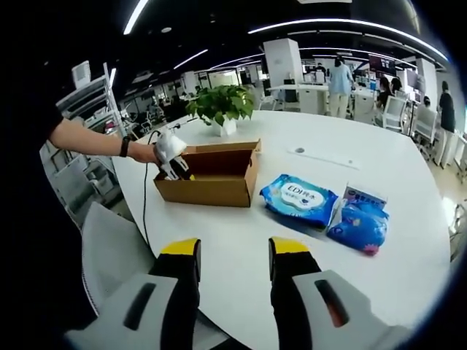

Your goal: Operate the shoe box by opening the lid, removing the specified soft item, and placing it in the target area until the item is outside and the box remains undamaged.

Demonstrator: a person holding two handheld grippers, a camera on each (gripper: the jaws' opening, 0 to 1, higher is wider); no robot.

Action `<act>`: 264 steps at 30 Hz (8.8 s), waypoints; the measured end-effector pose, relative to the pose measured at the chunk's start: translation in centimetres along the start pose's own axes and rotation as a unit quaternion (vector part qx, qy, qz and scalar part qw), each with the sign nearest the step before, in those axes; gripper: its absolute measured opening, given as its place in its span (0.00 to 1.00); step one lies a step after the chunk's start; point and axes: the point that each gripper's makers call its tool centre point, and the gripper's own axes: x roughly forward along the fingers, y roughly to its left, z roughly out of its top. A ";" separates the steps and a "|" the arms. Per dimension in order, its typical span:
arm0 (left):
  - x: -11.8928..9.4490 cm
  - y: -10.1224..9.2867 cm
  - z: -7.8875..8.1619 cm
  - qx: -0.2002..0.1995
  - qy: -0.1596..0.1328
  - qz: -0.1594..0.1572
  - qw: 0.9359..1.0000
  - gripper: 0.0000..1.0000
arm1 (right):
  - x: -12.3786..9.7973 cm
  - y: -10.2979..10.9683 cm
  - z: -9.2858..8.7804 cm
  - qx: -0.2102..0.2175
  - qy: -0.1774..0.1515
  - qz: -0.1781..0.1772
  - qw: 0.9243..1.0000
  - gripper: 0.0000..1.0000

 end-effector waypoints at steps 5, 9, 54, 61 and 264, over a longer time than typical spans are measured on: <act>-1.6 0.8 1.8 -0.056 -0.061 0.009 0.997 0.20 | 0.4 0.2 0.0 -0.003 0.000 0.005 1.000 0.34; -2.9 0.8 3.4 -0.067 -0.103 0.005 0.992 0.20 | 1.1 0.8 0.3 -0.005 -0.003 0.013 1.000 0.35; -9.1 -16.4 19.6 0.233 -0.216 -0.094 0.944 0.20 | 3.1 4.5 5.5 -0.167 0.000 0.088 0.982 0.35; -9.5 -19.2 20.8 0.274 -0.217 -0.117 0.930 0.20 | 3.1 5.6 5.7 -0.204 0.006 0.111 0.973 0.35; -8.3 -9.1 4.9 -0.293 -0.319 0.106 0.895 0.32 | 19.8 -24.6 5.1 -0.405 0.404 0.092 0.815 0.19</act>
